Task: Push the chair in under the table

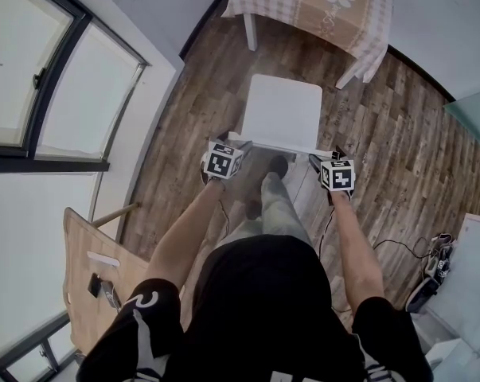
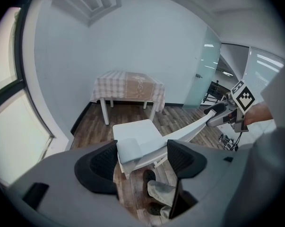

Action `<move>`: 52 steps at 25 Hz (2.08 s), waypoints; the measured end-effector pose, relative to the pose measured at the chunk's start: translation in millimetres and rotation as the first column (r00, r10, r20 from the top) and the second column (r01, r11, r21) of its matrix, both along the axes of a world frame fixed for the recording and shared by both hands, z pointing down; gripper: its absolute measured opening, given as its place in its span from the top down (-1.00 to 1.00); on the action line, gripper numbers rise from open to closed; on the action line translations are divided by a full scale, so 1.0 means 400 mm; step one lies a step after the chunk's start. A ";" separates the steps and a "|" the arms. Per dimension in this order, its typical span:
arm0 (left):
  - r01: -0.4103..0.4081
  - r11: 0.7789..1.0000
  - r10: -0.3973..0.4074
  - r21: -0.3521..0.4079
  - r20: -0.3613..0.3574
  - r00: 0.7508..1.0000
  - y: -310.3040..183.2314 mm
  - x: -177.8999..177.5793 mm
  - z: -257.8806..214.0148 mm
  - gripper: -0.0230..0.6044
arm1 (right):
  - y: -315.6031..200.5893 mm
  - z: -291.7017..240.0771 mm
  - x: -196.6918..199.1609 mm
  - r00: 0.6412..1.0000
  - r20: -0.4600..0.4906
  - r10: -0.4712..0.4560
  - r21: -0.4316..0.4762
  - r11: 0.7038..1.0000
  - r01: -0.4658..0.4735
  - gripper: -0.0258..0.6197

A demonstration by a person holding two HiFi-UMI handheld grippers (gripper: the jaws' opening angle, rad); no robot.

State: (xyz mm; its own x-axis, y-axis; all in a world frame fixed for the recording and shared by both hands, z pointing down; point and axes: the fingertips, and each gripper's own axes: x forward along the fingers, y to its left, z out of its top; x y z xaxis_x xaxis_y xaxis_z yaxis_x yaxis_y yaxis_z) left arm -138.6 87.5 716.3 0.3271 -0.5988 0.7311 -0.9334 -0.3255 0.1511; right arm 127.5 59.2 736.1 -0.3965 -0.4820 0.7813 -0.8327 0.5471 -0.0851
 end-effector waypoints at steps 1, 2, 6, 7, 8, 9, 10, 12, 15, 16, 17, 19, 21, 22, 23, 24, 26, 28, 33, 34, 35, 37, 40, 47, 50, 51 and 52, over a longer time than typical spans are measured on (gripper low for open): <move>-0.001 1.000 0.001 0.000 0.000 1.000 -0.014 -0.002 0.000 -0.17 | -0.014 0.000 -0.002 1.000 0.000 0.000 0.001 1.000 0.000 -0.40; -0.003 1.000 0.003 -0.001 0.000 1.000 -0.029 -0.005 0.000 -0.17 | -0.028 -0.001 -0.005 1.000 0.001 0.000 0.001 1.000 0.000 -0.40; -0.013 1.000 0.013 -0.008 -0.002 1.000 -0.094 -0.017 0.002 -0.17 | -0.085 0.001 -0.017 1.000 0.000 0.004 0.000 1.000 -0.004 -0.40; -0.016 1.000 0.016 -0.008 -0.003 1.000 -0.110 -0.021 0.002 -0.17 | -0.099 0.001 -0.020 1.000 0.002 0.007 0.000 1.000 -0.007 -0.40; -0.019 1.000 0.019 -0.007 -0.005 1.000 -0.126 -0.025 0.002 -0.17 | -0.113 0.001 -0.024 1.000 0.005 0.011 0.000 1.000 -0.011 -0.40; -0.022 1.000 0.022 -0.007 -0.006 1.000 -0.143 -0.028 0.002 -0.17 | -0.127 0.000 -0.028 1.000 0.008 0.015 0.000 1.000 -0.015 -0.40; -0.025 1.000 0.024 -0.007 -0.007 1.000 -0.159 -0.032 0.001 -0.17 | -0.141 0.000 -0.031 1.000 0.011 0.018 0.000 1.000 -0.018 -0.40; -0.029 1.000 0.029 -0.008 -0.009 1.000 -0.186 -0.038 0.002 -0.17 | -0.164 0.002 -0.037 1.000 0.015 0.023 0.000 1.000 -0.023 -0.40; -0.034 0.999 0.034 -0.007 -0.012 0.999 -0.229 -0.046 0.002 -0.17 | -0.202 0.002 -0.044 0.999 0.018 0.031 0.001 1.000 -0.031 -0.40; -0.036 0.999 0.036 -0.008 -0.011 0.999 -0.244 -0.049 0.002 -0.17 | -0.215 0.002 -0.048 0.999 0.019 0.034 0.001 0.999 -0.034 -0.40; -0.037 0.999 0.037 -0.010 -0.011 0.999 -0.258 -0.052 0.002 -0.17 | -0.227 0.002 -0.050 0.999 0.020 0.037 -0.001 0.999 -0.037 -0.41; -0.040 0.999 0.040 -0.021 -0.008 0.999 -0.282 -0.055 0.003 -0.17 | -0.248 0.002 -0.053 0.999 0.020 0.044 -0.005 0.999 -0.044 -0.41; -0.037 0.999 0.037 -0.032 -0.005 0.999 -0.310 -0.061 0.002 -0.17 | -0.273 0.001 -0.059 0.998 0.022 0.050 -0.006 0.999 -0.050 -0.41; -0.034 0.999 0.034 -0.035 -0.005 0.999 -0.324 -0.067 0.002 -0.17 | -0.286 0.001 -0.064 0.998 0.024 0.053 -0.006 0.999 -0.053 -0.41; -0.031 0.999 0.031 -0.036 -0.006 0.999 -0.338 -0.073 0.002 -0.17 | -0.298 0.001 -0.069 0.998 0.028 0.055 -0.006 0.998 -0.055 -0.41; -0.029 0.999 0.029 -0.038 -0.008 1.000 -0.350 -0.077 0.002 -0.17 | -0.308 0.002 -0.073 0.998 0.031 0.058 -0.008 0.998 -0.058 -0.41; -0.024 0.999 0.023 -0.044 -0.011 1.000 -0.372 -0.085 0.005 -0.17 | -0.325 0.006 -0.081 0.997 0.039 0.062 -0.015 0.998 -0.061 -0.41; -0.019 0.999 0.018 -0.051 -0.011 1.000 -0.396 -0.094 0.007 -0.17 | -0.345 0.008 -0.090 0.997 0.045 0.063 -0.024 0.998 -0.062 -0.41; -0.020 0.998 0.020 -0.058 -0.006 1.000 -0.462 -0.099 0.007 -0.17 | -0.406 0.009 -0.096 0.996 0.052 0.066 -0.033 0.997 -0.064 -0.41; -0.021 0.998 0.021 -0.059 -0.005 1.000 -0.476 -0.097 0.007 -0.17 | -0.419 0.009 -0.094 0.996 0.051 0.067 -0.033 0.997 -0.065 -0.41; -0.021 0.998 0.021 -0.059 -0.005 1.000 -0.490 -0.097 0.007 -0.17 | -0.433 0.010 -0.094 0.997 0.049 0.067 -0.034 0.997 -0.065 -0.41; -0.018 0.998 0.018 -0.057 -0.004 1.000 -0.516 -0.096 0.007 -0.17 | -0.462 0.010 -0.093 0.997 0.048 0.064 -0.034 0.997 -0.063 -0.41; -0.014 0.998 0.014 -0.059 -0.006 1.000 -0.555 -0.089 0.007 -0.17 | -0.502 0.011 -0.085 0.997 0.049 0.060 -0.033 0.998 -0.058 -0.41; -0.005 0.997 0.005 -0.072 -0.004 1.000 -0.643 -0.071 0.008 -0.17 | -0.593 0.012 -0.068 0.997 0.051 0.054 -0.031 0.998 -0.052 -0.41; 0.000 0.997 0.000 -0.075 -0.001 1.000 -0.679 -0.067 0.005 -0.17 | -0.628 0.009 -0.066 0.998 0.051 0.043 -0.035 0.999 -0.041 -0.41; 0.002 0.997 -0.002 -0.075 -0.001 1.000 -0.690 -0.065 0.005 -0.17 | -0.640 0.008 -0.063 0.998 0.052 0.041 -0.035 0.999 -0.039 -0.41; 0.004 0.997 -0.004 -0.075 -0.001 1.000 -0.701 -0.063 0.005 -0.17 | -0.652 0.007 -0.061 0.998 0.053 0.040 -0.033 0.999 -0.039 -0.41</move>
